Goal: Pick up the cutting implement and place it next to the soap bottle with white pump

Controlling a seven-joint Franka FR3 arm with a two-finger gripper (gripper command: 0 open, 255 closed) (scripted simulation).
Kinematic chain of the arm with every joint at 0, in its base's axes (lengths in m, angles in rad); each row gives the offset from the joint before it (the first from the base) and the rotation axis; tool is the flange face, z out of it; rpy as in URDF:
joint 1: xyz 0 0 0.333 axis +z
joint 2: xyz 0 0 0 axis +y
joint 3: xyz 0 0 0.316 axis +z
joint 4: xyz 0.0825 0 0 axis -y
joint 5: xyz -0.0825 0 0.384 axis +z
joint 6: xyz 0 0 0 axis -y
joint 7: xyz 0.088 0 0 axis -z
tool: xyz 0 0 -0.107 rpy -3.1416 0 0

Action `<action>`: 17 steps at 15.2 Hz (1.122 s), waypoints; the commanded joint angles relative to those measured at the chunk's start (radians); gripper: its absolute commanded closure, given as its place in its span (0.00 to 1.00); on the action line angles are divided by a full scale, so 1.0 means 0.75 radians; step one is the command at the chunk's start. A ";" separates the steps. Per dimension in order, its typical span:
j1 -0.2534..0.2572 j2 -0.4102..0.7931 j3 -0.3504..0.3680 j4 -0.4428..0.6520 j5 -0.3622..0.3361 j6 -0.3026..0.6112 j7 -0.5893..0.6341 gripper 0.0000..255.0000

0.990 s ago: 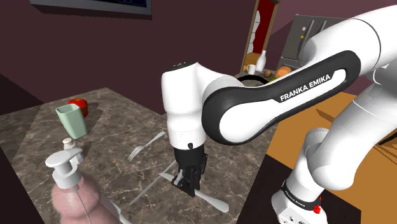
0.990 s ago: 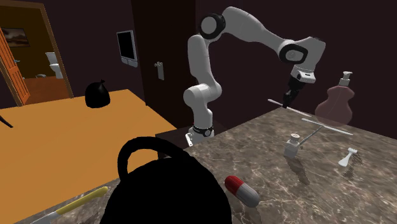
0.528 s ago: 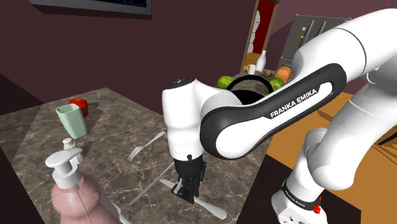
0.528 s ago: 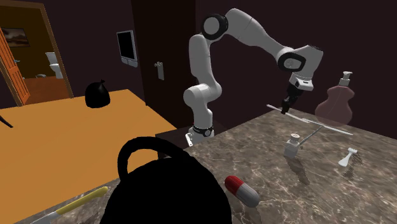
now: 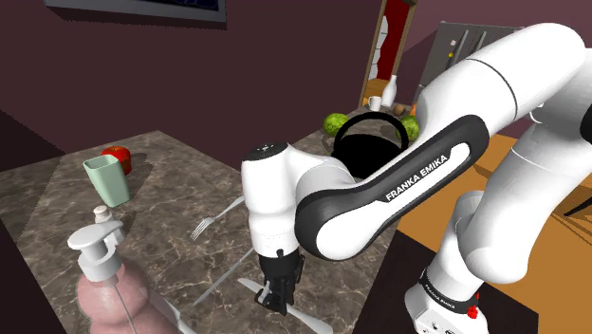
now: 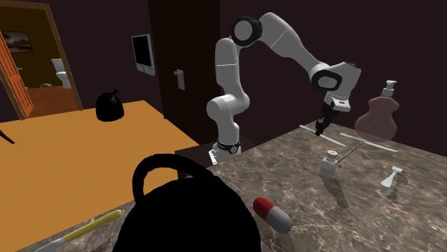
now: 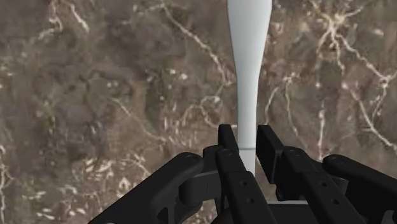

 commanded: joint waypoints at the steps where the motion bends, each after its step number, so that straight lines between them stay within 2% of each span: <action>1: 0.001 0.022 0.005 -0.021 -0.008 0.041 0.005 1.00; 9: 0.001 0.022 0.004 -0.021 -0.008 0.041 0.005 1.00; 10: 0.001 0.022 0.004 -0.021 -0.008 0.041 0.005 0.00; 15: 0.001 0.021 0.004 -0.021 -0.008 0.041 0.005 0.00; 17: -0.006 -0.023 -0.010 0.036 0.004 -0.056 -0.009 0.00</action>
